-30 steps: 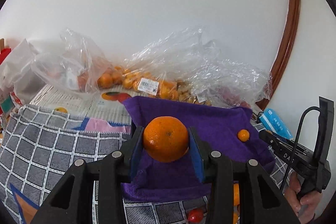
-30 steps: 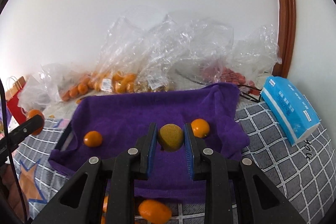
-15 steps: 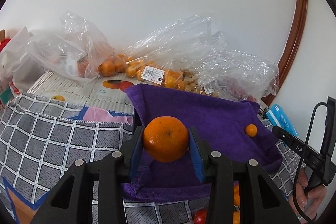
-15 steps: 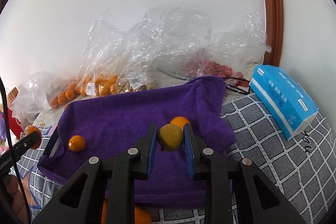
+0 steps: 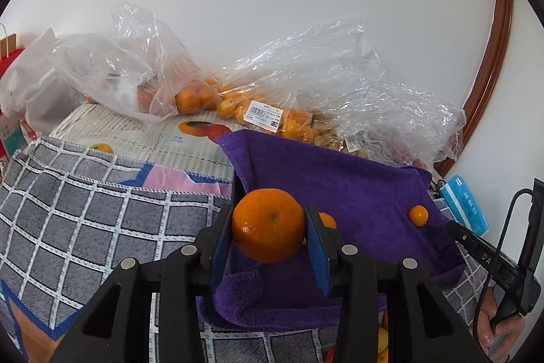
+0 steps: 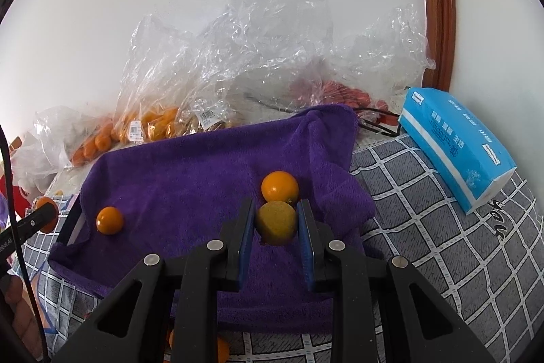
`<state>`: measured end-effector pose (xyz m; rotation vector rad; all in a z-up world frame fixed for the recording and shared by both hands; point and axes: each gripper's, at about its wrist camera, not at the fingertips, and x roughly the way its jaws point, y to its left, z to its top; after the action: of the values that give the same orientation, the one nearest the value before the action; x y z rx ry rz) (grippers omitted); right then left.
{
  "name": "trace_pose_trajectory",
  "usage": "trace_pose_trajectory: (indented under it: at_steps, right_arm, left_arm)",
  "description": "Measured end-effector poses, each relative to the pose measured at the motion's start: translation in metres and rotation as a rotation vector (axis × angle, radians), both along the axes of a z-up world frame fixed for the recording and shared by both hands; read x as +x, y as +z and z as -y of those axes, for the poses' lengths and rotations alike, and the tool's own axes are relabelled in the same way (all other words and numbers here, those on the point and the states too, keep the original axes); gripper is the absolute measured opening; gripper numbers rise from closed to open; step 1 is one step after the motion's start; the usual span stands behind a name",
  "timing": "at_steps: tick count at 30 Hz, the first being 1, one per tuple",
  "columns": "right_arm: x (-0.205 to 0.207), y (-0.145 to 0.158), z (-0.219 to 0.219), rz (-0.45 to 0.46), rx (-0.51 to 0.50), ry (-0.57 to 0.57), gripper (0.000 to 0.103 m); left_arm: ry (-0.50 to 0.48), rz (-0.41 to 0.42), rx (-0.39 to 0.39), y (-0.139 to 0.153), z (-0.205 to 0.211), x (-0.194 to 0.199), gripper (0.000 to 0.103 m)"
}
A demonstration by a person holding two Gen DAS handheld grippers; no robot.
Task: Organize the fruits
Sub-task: 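Carry the large orange over the purple towel with the left tool while the right tool carries the citrus there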
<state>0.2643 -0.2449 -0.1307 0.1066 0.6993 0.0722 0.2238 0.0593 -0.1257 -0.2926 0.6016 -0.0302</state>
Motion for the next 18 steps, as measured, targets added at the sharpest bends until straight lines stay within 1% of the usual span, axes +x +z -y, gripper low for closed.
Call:
trace_pose_trajectory:
  at_steps: [2,5,9,13,18]
  right_arm:
    - [0.000,-0.003,0.000,-0.005,0.003,-0.002,0.025]
    - [0.002,-0.009,-0.001,-0.029,0.003,0.005,0.025]
    - [0.003,-0.014,-0.005,-0.049,0.006,0.023,0.025]
    - [0.005,-0.019,-0.011,-0.071,-0.016,0.041,0.025]
    - [0.009,-0.025,-0.014,-0.098,-0.028,0.044,0.025]
  left_arm:
    - [0.016,0.005,0.016,0.000,-0.001,0.000,0.039]
    - [0.025,-0.002,-0.001,-0.001,-0.006,0.002,0.039]
    - [0.031,-0.003,-0.003,-0.001,-0.008,0.002,0.039]
    - [-0.005,-0.014,-0.004,-0.004,-0.002,0.004,0.039]
    - [-0.075,-0.046,-0.032,-0.011,0.010,0.007,0.039]
